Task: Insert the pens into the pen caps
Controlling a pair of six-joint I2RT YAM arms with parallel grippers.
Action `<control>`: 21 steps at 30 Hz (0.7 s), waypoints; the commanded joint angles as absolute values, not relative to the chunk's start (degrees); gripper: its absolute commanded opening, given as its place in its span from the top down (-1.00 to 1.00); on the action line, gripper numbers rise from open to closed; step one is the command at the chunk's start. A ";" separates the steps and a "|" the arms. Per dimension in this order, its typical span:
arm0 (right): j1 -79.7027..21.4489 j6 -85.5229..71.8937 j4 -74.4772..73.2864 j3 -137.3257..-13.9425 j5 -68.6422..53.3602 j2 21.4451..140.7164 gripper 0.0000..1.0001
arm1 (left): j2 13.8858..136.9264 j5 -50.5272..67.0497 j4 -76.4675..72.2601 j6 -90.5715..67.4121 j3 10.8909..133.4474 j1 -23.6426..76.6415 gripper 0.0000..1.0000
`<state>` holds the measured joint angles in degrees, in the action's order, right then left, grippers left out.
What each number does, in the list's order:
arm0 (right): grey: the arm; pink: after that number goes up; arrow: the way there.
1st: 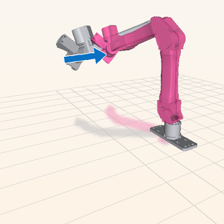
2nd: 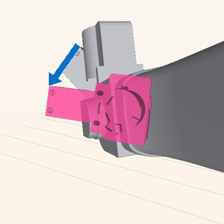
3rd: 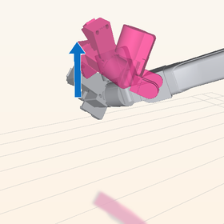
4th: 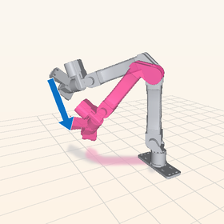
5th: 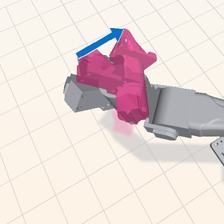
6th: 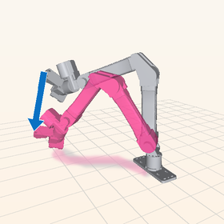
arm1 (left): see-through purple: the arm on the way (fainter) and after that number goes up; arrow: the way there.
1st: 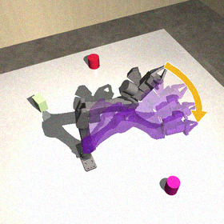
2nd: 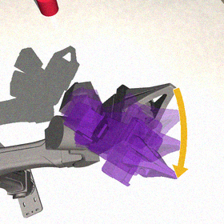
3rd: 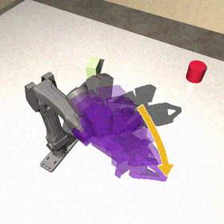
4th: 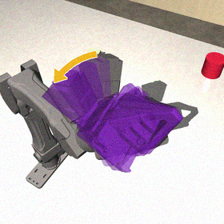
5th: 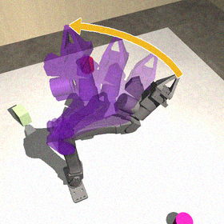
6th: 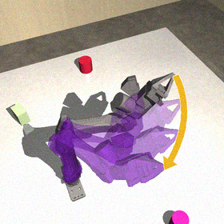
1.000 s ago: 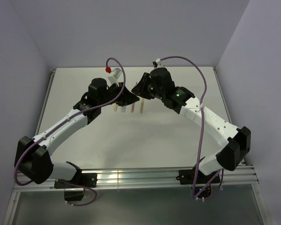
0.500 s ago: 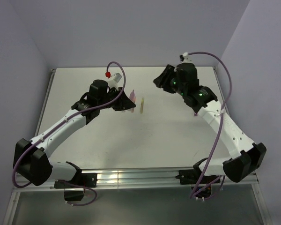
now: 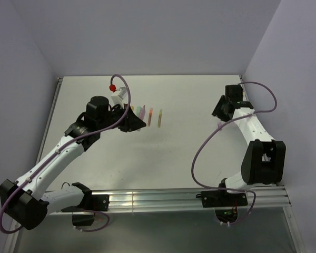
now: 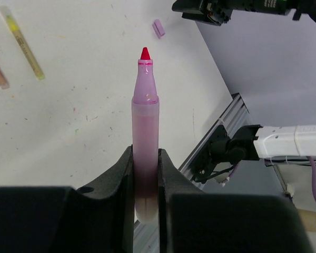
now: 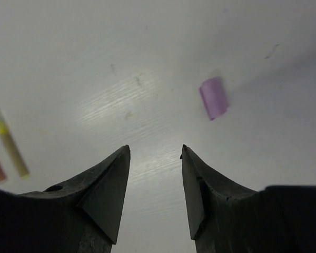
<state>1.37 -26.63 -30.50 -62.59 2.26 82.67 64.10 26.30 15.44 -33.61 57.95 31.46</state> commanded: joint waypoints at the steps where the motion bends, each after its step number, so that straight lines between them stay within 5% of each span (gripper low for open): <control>1: 2.46 -20.92 -31.46 -65.56 7.98 86.21 -0.03 | 62.32 29.00 15.47 -31.20 57.48 30.68 0.99; 21: 0.26 -15.38 -36.30 -73.38 20.04 101.68 0.03 | 62.40 31.46 14.94 -30.15 55.72 28.83 0.99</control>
